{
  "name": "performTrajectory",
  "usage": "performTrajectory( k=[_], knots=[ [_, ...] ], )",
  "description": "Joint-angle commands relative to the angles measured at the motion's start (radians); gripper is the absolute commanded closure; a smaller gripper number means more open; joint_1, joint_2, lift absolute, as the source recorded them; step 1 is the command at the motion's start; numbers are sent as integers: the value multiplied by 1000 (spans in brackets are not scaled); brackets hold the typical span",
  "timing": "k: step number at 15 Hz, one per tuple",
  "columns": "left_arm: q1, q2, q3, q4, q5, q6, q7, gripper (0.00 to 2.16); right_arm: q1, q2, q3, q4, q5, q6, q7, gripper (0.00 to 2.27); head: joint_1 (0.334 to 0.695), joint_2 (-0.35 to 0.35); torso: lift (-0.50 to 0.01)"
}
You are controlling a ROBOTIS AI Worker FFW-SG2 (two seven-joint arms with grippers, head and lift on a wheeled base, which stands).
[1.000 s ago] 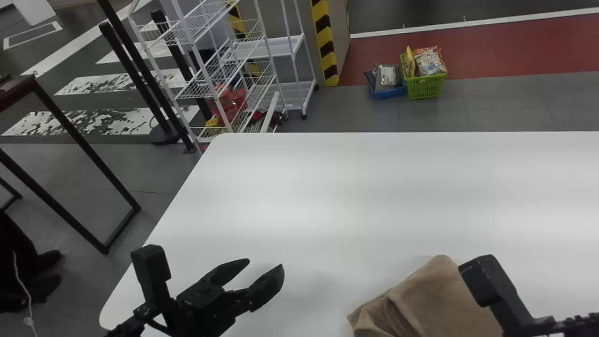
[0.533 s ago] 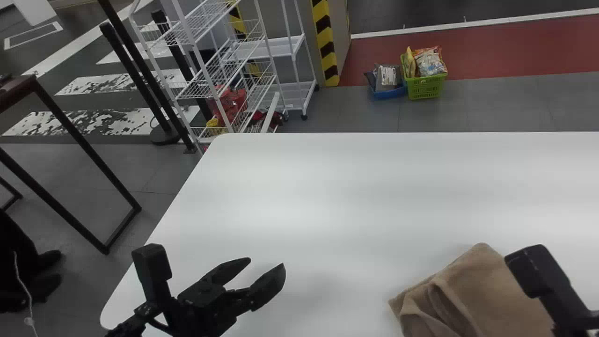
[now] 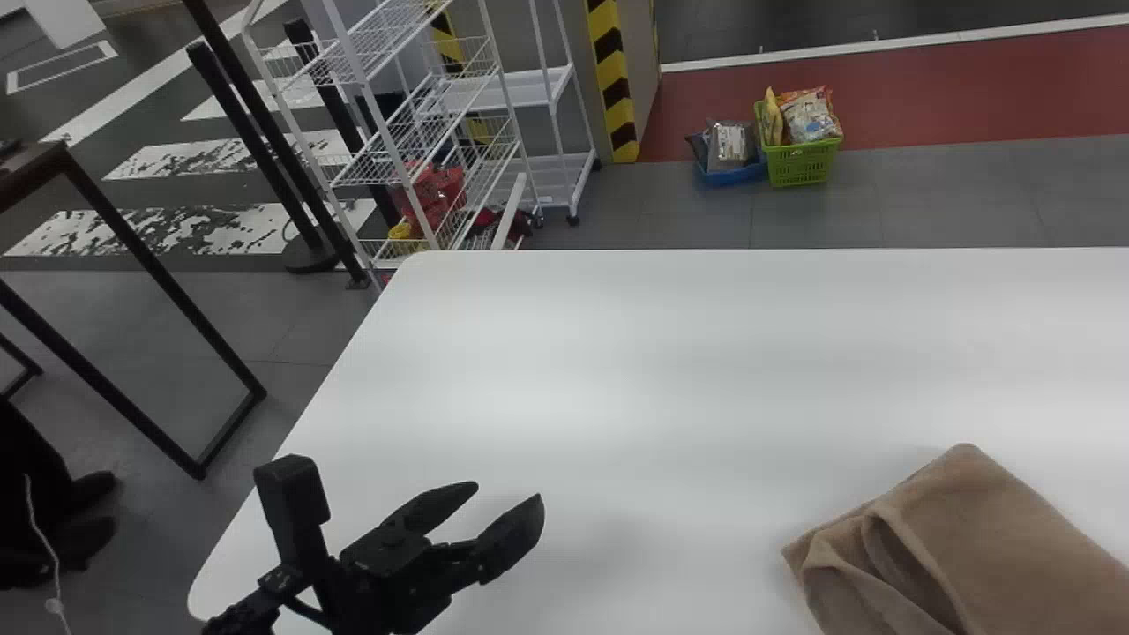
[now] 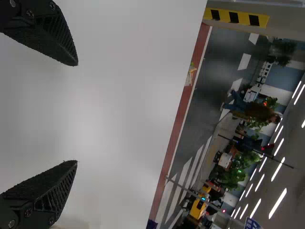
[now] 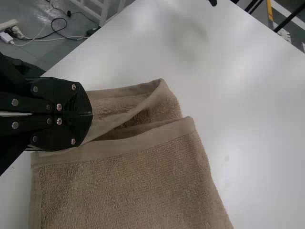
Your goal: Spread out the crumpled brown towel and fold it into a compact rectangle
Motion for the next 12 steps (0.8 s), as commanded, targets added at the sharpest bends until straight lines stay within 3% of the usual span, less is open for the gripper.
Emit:
performTrajectory(
  k=[1,7,12],
  knots=[
    [0,-3,-3,-3,-2,0,0,80,19,0,-39,-56,-62,5,3,1717,695,323,-127],
    [3,-3,-6,-3,-3,0,2,80,8,0,82,25,-21,5,3,1717,695,350,-127],
    [3,-3,-3,2,-3,0,2,80,-3,-23,87,73,28,5,3,1717,695,350,-127]
  ],
)
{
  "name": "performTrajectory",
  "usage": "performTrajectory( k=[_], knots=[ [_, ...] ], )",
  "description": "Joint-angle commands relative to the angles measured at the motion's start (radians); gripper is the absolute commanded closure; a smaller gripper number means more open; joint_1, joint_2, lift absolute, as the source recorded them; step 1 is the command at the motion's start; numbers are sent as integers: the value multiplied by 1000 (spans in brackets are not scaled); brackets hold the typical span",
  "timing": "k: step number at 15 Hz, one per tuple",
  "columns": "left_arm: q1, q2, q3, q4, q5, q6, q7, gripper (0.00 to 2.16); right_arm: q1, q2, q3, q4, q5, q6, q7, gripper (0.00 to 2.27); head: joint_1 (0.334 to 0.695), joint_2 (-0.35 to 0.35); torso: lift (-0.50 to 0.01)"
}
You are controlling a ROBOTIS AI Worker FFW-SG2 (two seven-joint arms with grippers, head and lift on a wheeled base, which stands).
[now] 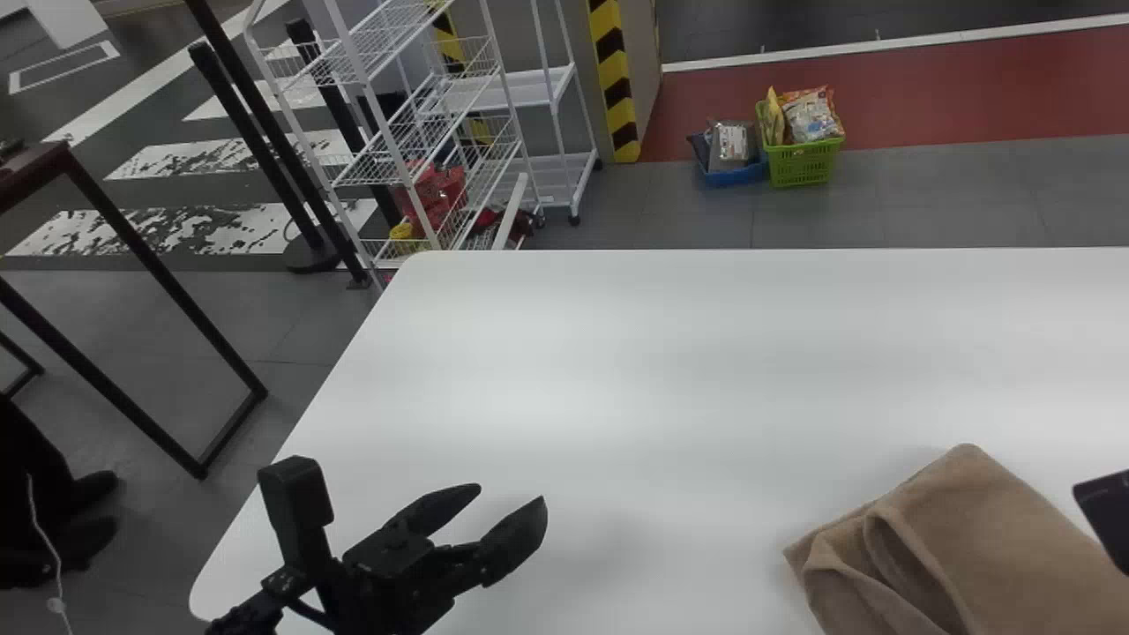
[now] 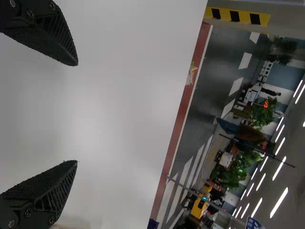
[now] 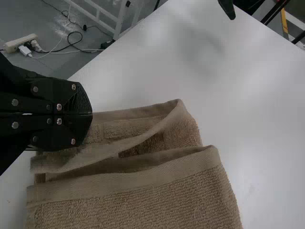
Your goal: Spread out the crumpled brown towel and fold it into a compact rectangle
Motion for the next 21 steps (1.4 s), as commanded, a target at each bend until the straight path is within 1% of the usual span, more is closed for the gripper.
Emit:
performTrajectory(
  k=[1,3,7,9,10,14,16,20,21],
  knots=[
    [0,-3,0,5,0,0,1,80,3,-25,-9,2,17,5,3,1717,695,350,-127],
    [-2,-3,-1,8,0,0,1,80,12,-34,-37,-1,19,5,3,1717,695,350,-127],
    [-3,-3,-3,11,0,0,4,80,27,-65,-92,-9,20,5,3,1717,695,300,-127],
    [-5,-3,-5,11,0,0,4,80,27,-70,-129,-9,17,5,3,1717,695,276,-127],
    [-5,-3,-3,13,0,0,4,80,27,-73,-153,-11,13,5,3,1713,695,253,-127],
    [-5,-3,-3,14,-2,0,6,80,21,-96,-251,-14,-9,5,3,1717,695,197,-127],
    [-9,-3,-3,20,-2,0,6,80,29,-97,-301,-18,-26,5,3,1717,695,152,-127],
    [-12,-3,-11,25,-5,0,6,80,27,-102,-380,-29,-46,5,3,1717,695,106,-127],
    [-12,-3,-12,25,-6,0,6,80,23,-105,-396,-27,-46,5,3,1717,695,83,-127]
  ],
)
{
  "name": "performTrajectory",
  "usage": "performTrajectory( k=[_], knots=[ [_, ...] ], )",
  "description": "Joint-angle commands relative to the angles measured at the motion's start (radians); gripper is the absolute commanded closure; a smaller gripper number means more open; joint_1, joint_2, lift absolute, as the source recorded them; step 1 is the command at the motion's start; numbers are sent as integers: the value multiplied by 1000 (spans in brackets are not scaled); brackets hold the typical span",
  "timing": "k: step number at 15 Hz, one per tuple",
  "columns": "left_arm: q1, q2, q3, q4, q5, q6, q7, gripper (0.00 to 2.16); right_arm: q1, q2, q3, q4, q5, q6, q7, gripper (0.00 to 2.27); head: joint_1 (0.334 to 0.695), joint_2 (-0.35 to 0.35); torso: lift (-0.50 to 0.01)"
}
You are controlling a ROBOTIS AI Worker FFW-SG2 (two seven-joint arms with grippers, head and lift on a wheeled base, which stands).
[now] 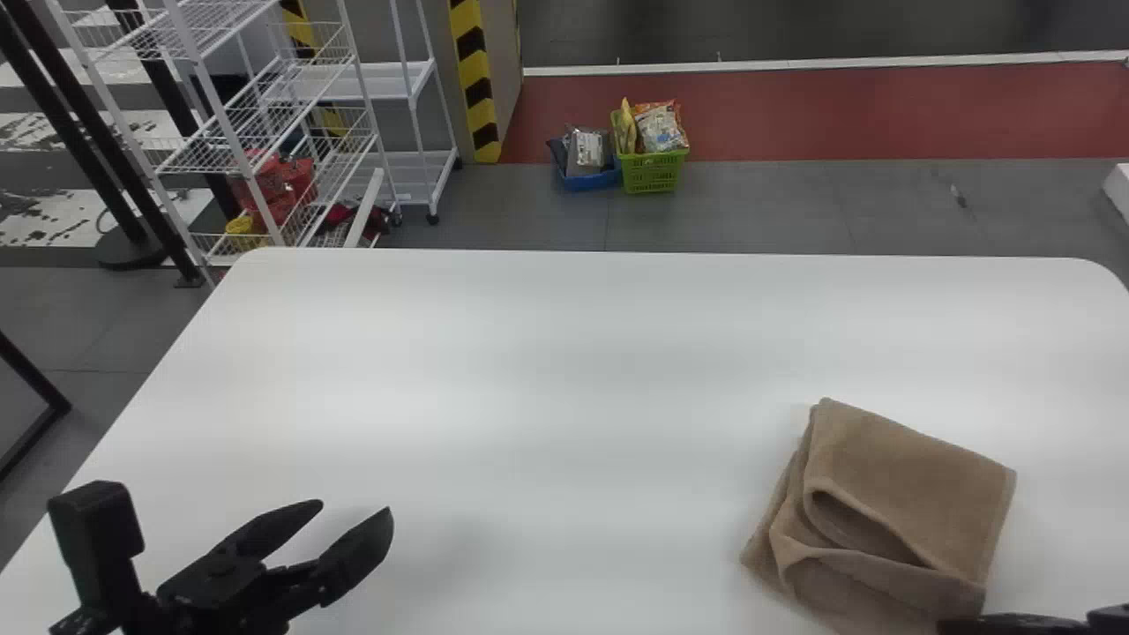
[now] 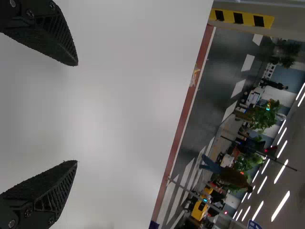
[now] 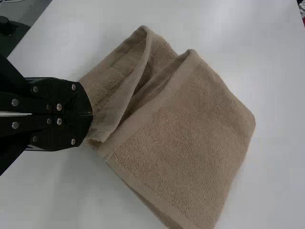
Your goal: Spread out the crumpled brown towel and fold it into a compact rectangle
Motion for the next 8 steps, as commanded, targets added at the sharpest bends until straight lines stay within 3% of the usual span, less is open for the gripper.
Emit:
performTrajectory(
  k=[1,5,8],
  knots=[
    [0,-3,-4,0,-3,0,0,80,-2,-4,-51,0,-27,5,3,1717,695,72,-127],
    [0,-3,-7,-3,-6,0,3,80,22,-3,-301,-103,-242,5,3,1717,695,31,-127],
    [-2,-3,-29,-7,-20,0,8,80,-25,-4,-424,-88,-282,5,3,1717,695,-22,-127]
  ],
)
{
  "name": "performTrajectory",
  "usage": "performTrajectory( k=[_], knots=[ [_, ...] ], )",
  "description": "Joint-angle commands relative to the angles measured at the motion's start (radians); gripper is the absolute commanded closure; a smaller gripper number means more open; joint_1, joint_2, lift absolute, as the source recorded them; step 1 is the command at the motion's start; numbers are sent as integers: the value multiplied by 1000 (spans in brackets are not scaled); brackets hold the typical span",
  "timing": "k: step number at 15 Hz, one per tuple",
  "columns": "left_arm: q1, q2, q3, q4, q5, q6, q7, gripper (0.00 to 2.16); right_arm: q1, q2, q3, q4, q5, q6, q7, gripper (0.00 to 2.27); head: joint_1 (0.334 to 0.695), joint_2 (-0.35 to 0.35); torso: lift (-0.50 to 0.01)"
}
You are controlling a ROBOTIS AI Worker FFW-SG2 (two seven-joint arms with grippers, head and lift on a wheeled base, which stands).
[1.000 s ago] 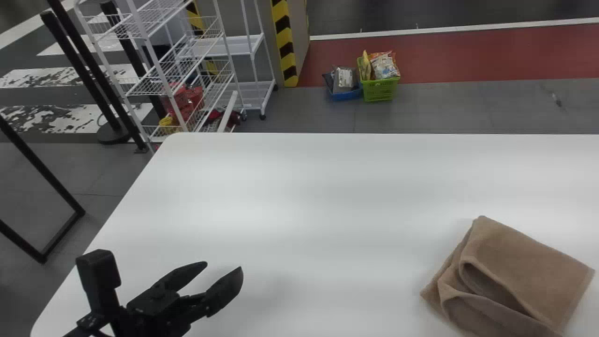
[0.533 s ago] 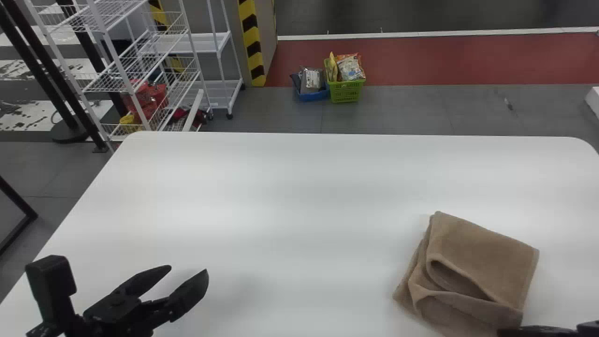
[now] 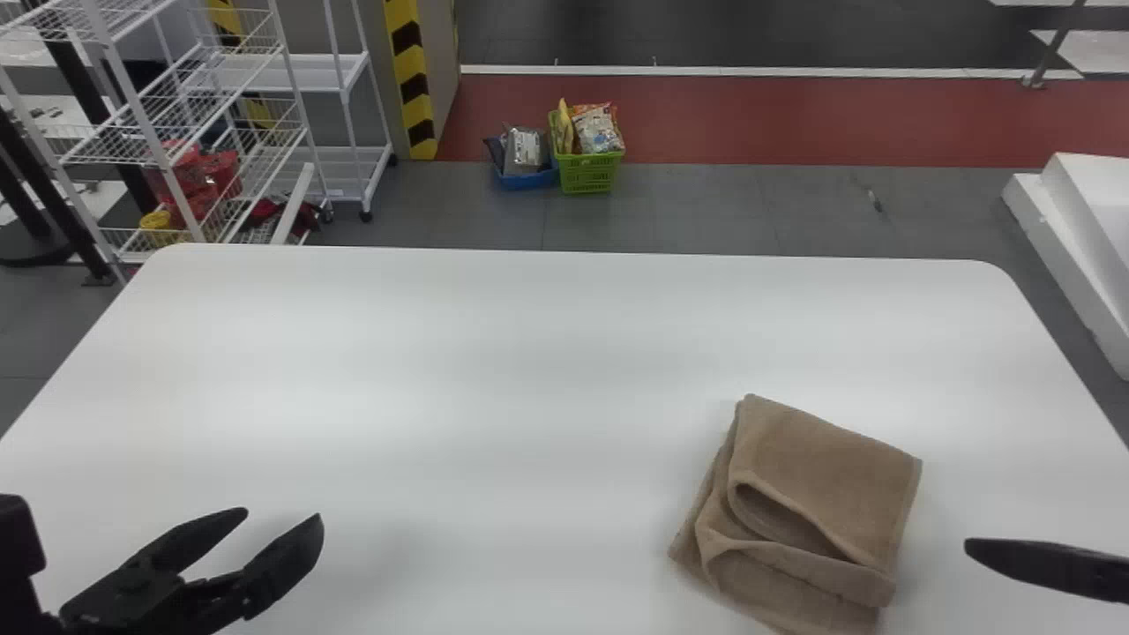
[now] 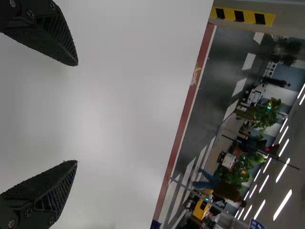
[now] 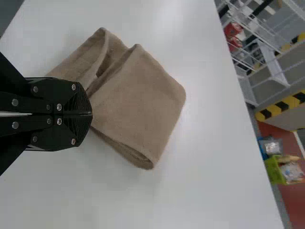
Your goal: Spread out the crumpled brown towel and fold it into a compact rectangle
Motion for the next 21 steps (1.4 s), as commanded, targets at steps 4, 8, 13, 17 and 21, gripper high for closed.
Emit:
performTrajectory(
  k=[4,8,13,17,21],
  knots=[
    [4,-3,-16,-20,-10,0,1,80,-121,-3,-7,144,35,5,3,1717,695,-113,-127],
    [9,-3,-2,-20,-8,0,-9,80,-228,-11,20,310,110,5,3,1717,695,-115,-127],
    [9,-3,7,-20,-4,0,-10,80,-297,-24,70,462,170,5,-34,1717,695,-138,-127],
    [9,-3,21,-17,-1,0,-12,80,-348,8,146,538,172,5,-89,1717,695,-126,-127],
    [12,-3,24,-17,2,0,-12,80,-377,54,195,538,167,5,-95,1717,695,-71,-127]
  ],
)
